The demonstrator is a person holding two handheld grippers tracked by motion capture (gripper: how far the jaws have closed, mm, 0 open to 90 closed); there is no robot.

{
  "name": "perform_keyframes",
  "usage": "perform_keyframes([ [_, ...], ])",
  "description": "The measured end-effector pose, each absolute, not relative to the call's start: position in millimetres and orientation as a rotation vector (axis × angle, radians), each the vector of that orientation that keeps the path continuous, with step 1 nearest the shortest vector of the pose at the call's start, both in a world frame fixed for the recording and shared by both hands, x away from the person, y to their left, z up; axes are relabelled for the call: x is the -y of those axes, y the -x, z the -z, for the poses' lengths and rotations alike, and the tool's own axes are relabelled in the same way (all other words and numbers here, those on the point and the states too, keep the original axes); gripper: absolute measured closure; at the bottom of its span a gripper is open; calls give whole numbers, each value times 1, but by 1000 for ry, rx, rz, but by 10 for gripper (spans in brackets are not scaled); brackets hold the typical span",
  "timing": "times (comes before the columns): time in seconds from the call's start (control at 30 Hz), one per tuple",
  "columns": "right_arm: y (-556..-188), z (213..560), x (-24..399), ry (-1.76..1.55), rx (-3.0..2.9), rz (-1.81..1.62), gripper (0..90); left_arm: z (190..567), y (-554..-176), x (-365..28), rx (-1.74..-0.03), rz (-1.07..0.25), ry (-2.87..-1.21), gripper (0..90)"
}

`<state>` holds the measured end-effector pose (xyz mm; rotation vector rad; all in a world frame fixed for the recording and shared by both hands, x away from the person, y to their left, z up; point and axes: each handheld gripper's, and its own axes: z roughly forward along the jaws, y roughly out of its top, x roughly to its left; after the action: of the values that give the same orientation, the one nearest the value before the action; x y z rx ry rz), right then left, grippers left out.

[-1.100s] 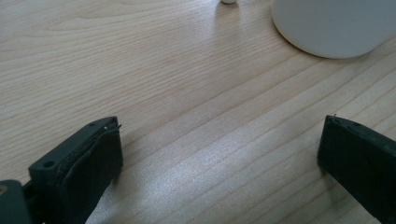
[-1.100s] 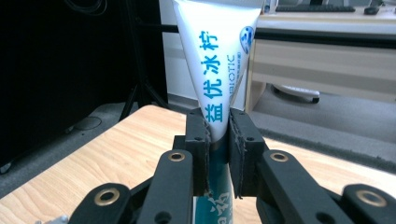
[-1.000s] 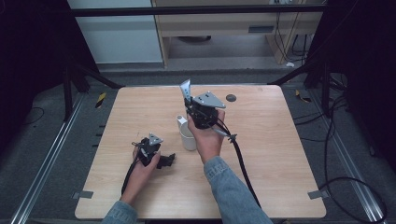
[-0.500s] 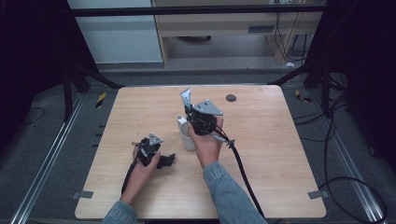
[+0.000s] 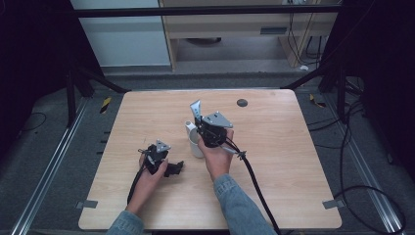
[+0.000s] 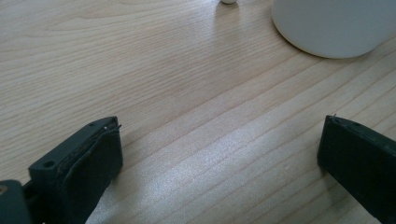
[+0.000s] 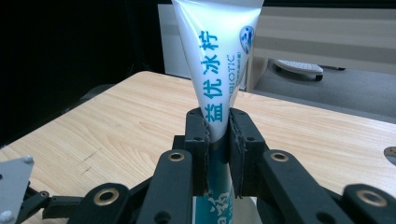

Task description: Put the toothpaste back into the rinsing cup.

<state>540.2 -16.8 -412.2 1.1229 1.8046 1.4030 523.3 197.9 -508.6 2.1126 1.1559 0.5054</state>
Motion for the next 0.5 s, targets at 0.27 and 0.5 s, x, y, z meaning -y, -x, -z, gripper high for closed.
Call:
perform_keyframes([
  [0.27,-539,422,14,-1132,-1815,-1400,791,509,-523,-198,-1156,-505,-2113,0],
  [0.5,-540,426,14,-1150,-1810,-1397,790,508,-523,-198,-1156,-505,-2114,0],
])
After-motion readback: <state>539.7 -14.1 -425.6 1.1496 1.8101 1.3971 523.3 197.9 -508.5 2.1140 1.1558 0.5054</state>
